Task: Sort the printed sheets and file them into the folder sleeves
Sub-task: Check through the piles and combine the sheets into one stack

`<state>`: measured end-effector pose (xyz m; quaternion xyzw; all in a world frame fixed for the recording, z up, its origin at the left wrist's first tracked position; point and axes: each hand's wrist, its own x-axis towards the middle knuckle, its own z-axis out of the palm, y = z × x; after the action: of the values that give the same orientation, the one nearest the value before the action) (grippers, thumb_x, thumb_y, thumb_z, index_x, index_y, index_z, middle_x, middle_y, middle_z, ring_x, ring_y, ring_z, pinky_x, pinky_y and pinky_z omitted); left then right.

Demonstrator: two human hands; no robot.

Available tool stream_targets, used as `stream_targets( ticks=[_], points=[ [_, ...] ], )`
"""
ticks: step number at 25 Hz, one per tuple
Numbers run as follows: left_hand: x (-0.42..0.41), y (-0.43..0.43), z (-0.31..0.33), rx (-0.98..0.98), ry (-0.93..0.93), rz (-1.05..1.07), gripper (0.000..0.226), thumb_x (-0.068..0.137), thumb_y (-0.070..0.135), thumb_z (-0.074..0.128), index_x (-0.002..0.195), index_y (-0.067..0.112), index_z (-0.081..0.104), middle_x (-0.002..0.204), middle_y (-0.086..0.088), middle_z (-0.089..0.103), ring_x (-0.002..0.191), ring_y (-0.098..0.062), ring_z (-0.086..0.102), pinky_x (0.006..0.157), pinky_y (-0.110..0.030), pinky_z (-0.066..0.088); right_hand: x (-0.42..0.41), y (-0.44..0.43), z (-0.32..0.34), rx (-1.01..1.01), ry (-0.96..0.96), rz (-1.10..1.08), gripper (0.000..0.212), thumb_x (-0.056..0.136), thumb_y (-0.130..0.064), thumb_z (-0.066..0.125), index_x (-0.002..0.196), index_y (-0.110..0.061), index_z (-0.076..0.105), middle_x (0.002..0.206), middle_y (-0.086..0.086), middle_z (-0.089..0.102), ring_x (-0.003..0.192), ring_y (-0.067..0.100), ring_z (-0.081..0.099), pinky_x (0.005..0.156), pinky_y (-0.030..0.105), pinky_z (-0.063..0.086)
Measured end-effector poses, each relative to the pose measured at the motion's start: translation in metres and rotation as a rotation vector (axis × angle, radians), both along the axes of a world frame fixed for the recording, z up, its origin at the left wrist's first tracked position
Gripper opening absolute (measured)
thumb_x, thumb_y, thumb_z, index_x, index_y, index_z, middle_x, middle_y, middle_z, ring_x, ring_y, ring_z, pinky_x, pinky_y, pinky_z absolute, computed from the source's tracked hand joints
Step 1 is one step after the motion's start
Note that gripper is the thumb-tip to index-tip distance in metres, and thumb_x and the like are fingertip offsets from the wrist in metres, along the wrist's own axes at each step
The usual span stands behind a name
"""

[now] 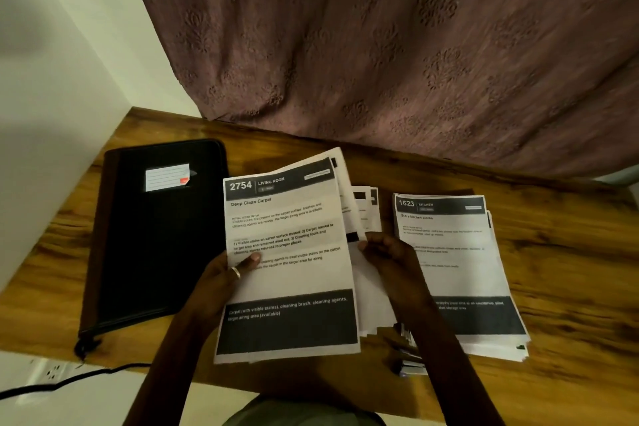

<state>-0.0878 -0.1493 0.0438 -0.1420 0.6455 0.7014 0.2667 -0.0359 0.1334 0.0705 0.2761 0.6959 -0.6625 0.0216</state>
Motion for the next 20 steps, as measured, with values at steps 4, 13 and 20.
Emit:
stream_targets(
  ticks=[4, 13, 20],
  points=[
    [0.007, -0.001, -0.006, -0.044, 0.000, 0.027, 0.029, 0.094, 0.031, 0.062, 0.118, 0.014, 0.063, 0.104, -0.012, 0.075, 0.090, -0.033, 0.074, 0.075, -0.048, 0.060, 0.001, -0.021, -0.006, -0.102, 0.007, 0.122, 0.016, 0.095, -0.017, 0.060, 0.107, -0.026, 0.067, 0.110, -0.009, 0.071, 0.107, 0.014, 0.066, 0.089, 0.032, 0.056],
    [0.019, -0.028, -0.006, 0.100, -0.010, 0.186, 0.035, 0.098, 0.030, 0.053, 0.127, 0.012, 0.056, 0.112, -0.020, 0.072, 0.092, -0.040, 0.072, 0.068, -0.047, 0.063, 0.001, 0.005, -0.063, 0.909, -0.384, 0.164, 0.071, 0.086, -0.054, 0.065, 0.139, -0.014, 0.041, 0.129, 0.011, 0.053, 0.117, 0.031, 0.057, 0.088, 0.046, 0.057],
    [0.019, -0.032, -0.006, 0.131, -0.035, 0.217, 0.040, 0.095, 0.036, 0.055, 0.127, 0.011, 0.057, 0.111, -0.022, 0.071, 0.086, -0.037, 0.073, 0.068, -0.047, 0.063, -0.005, 0.015, -0.069, 0.667, -0.376, 0.033, 0.048, 0.085, -0.032, 0.075, 0.125, -0.010, 0.060, 0.120, 0.011, 0.067, 0.111, 0.029, 0.063, 0.095, 0.037, 0.049]
  ],
)
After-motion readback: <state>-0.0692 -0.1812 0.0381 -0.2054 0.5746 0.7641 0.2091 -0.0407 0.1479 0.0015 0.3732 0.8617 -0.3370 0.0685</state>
